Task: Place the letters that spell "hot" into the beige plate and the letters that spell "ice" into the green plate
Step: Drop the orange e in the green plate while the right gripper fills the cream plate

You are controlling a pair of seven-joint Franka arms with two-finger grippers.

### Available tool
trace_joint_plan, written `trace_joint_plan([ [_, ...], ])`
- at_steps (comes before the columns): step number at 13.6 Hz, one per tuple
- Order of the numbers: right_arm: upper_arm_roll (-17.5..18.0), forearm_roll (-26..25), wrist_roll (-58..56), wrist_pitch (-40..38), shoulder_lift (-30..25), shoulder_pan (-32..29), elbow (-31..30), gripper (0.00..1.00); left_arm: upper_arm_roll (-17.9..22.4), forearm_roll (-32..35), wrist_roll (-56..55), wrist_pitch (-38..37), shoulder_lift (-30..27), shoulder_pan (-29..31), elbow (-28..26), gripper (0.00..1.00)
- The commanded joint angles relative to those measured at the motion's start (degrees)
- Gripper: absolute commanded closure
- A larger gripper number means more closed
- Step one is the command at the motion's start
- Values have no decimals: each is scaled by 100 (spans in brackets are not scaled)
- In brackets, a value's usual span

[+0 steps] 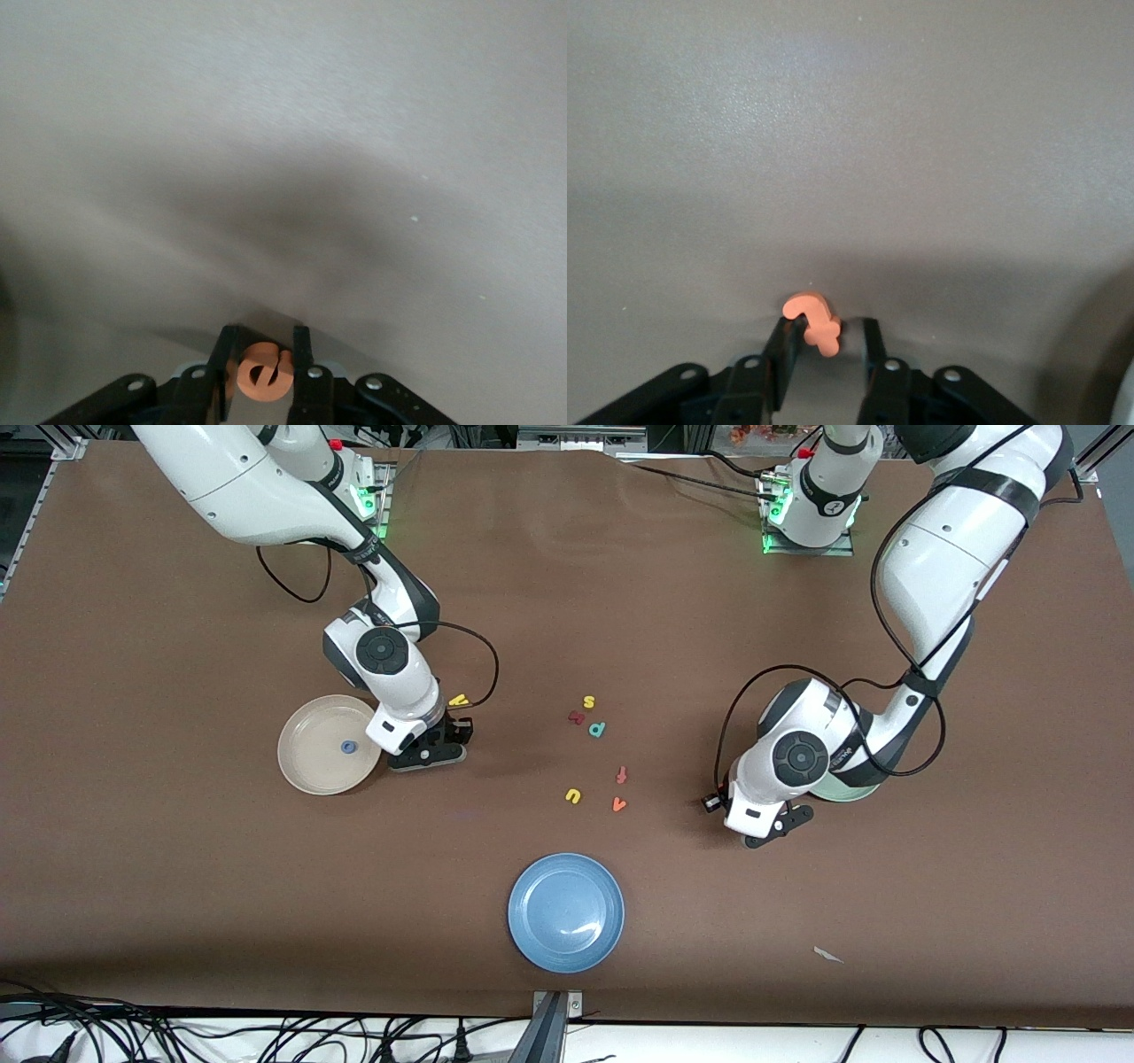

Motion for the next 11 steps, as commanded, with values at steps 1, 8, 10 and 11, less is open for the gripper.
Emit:
trace_joint_plan([
  [1, -19, -129, 122, 173, 154, 93, 54, 70, -462, 88, 632, -732, -335, 604, 29, 100],
  [8, -19, -129, 105, 173, 136, 93, 45, 100, -1537, 193, 2259, -2518, -432, 2530, -23, 100],
  [10, -53, -129, 17, 120, 14, 76, 37, 100, -1476, 428, 2629, -2528, -389, 2943, -111, 100],
  [11, -71, -138, 8, 94, -100, 50, 28, 100, -1476, 639, 2779, -2519, -362, 3101, -198, 100],
])
